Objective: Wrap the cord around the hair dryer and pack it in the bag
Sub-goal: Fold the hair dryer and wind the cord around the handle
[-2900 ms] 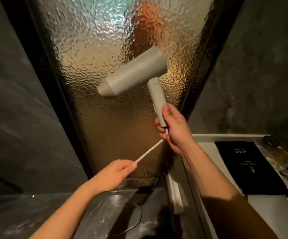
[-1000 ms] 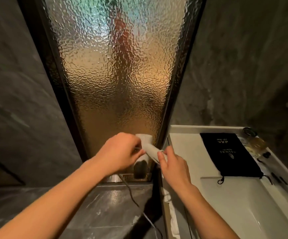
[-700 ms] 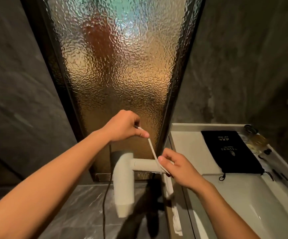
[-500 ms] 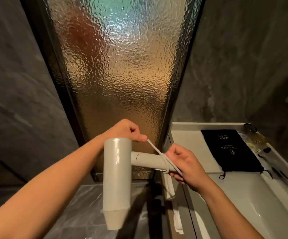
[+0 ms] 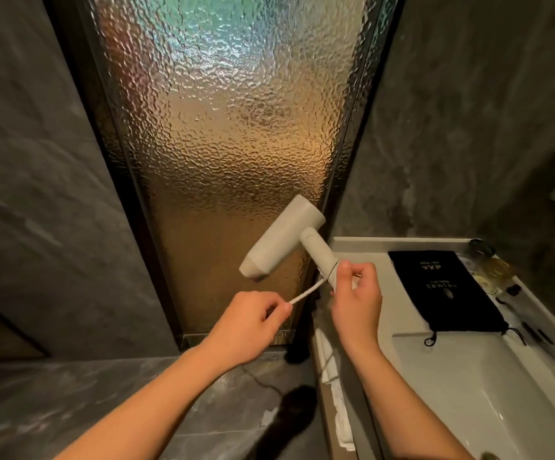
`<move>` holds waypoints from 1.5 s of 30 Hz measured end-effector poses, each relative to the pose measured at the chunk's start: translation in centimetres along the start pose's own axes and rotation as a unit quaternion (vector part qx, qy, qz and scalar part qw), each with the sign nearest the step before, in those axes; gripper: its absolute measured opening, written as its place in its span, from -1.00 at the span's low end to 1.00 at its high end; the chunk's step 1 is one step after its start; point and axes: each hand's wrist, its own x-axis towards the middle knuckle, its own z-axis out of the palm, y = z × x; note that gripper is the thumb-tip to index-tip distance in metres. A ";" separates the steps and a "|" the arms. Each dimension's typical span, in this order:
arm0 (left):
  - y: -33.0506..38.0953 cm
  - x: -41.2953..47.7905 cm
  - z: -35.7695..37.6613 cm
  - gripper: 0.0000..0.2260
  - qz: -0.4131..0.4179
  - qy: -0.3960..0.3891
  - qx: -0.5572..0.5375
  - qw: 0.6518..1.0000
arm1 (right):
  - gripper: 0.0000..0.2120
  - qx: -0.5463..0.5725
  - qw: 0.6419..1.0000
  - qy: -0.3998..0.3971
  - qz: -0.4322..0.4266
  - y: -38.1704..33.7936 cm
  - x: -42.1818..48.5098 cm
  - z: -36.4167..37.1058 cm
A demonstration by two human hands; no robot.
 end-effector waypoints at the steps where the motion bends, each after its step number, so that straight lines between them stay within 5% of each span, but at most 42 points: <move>1: 0.5 -0.1 -1.1 -0.75 0.021 0.006 0.020 1.000 | -0.78 -0.046 0.999 -0.005 -0.007 0.3 0.2 0.0; 7: 1.7 3.4 -6.1 -0.73 0.117 0.045 0.230 0.965 | -0.69 -0.250 0.954 -0.153 -0.064 2.2 -0.2 -0.1; 13: 0.3 8.3 -7.7 -0.60 0.113 0.041 0.257 0.959 | -0.82 -0.159 0.933 -0.319 -0.056 1.0 -0.4 -1.3; 18: -1.5 9.8 -8.1 -0.59 0.089 -0.052 0.050 0.993 | -0.83 -0.019 0.922 -0.384 -0.039 -1.2 0.0 -2.6; 23: -4.4 10.2 -5.8 -0.81 0.036 -0.206 -0.185 0.960 | -0.66 0.228 0.883 -0.405 0.066 -2.8 -1.0 -3.6; 25: -6.1 9.4 -3.7 -0.83 0.024 -0.205 -0.247 0.947 | -0.61 0.315 0.868 -0.373 0.093 -3.2 -1.4 -3.3; 28: -6.2 6.9 -1.0 -0.71 -0.014 -0.156 -0.361 0.919 | -0.67 0.348 0.898 -0.251 0.100 -3.9 -1.5 -2.6; 30: -5.0 5.2 -0.2 -0.72 -0.036 -0.148 -0.344 0.927 | -0.75 0.313 0.934 -0.153 0.082 -3.8 -1.2 -2.2; 35: -1.5 2.1 0.0 -0.76 0.013 -0.073 -0.107 0.992 | -0.85 0.096 0.995 0.009 0.021 -1.6 -0.4 -0.5; 41: 2.0 1.9 -3.1 -0.80 0.103 -0.067 0.101 0.987 | -0.75 -0.159 0.986 -0.023 -0.053 0.3 -0.9 0.7; 45: 2.5 4.4 -6.6 -0.79 0.142 -0.024 0.221 0.965 | -0.75 -0.271 0.944 -0.132 -0.131 -0.1 -0.4 -0.1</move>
